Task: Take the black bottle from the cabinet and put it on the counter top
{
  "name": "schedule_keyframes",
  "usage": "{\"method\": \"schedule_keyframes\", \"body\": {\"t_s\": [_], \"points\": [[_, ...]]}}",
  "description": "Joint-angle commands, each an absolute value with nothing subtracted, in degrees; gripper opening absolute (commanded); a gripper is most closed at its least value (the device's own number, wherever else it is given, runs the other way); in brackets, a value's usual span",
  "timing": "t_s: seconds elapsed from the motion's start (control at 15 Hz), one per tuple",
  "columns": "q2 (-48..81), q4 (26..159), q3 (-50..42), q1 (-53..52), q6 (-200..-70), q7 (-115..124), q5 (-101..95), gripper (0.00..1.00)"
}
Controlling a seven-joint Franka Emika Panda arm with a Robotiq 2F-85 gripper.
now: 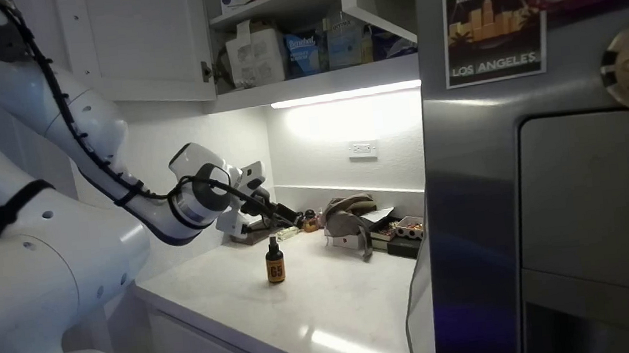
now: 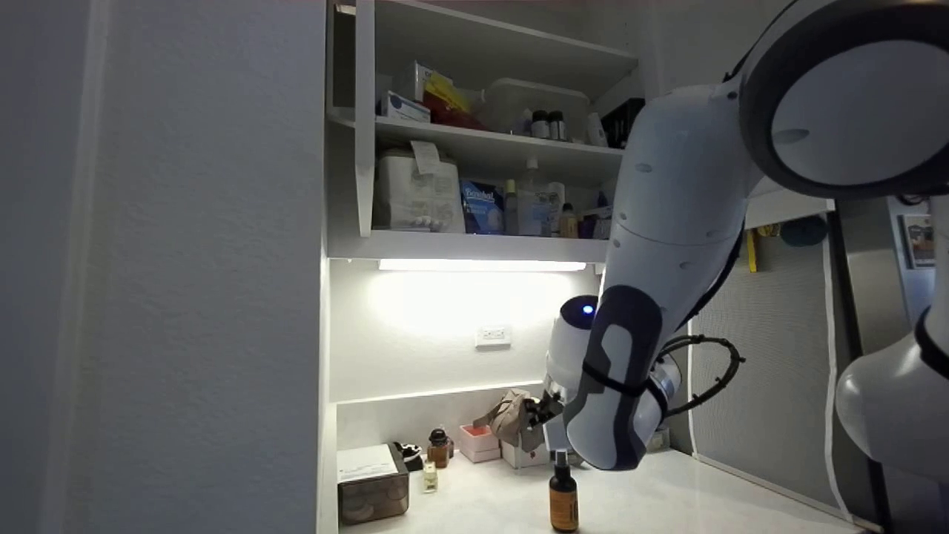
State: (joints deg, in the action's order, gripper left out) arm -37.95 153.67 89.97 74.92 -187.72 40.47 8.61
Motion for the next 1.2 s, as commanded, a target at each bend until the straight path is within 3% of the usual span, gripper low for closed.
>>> {"method": "schedule_keyframes", "body": {"t_s": [0.0,0.4,0.8,1.0,1.07,1.13], "points": [[-38.14,150.65,77.59,65.61,-182.82,34.6,10.79,1.0],[-37.71,147.48,51.84,43.42,-171.38,26.1,9.95,1.0],[-40.09,141.6,22.42,16.59,-143.45,19.31,5.94,1.0],[-41.39,137.39,14.98,9.91,-129.1,13.36,9.66,1.0],[-40.48,140.02,15.32,9.54,-135.81,18.84,4.77,1.0],[-41.01,138.95,13.52,8.08,-132.44,17.09,5.69,1.0]]}}
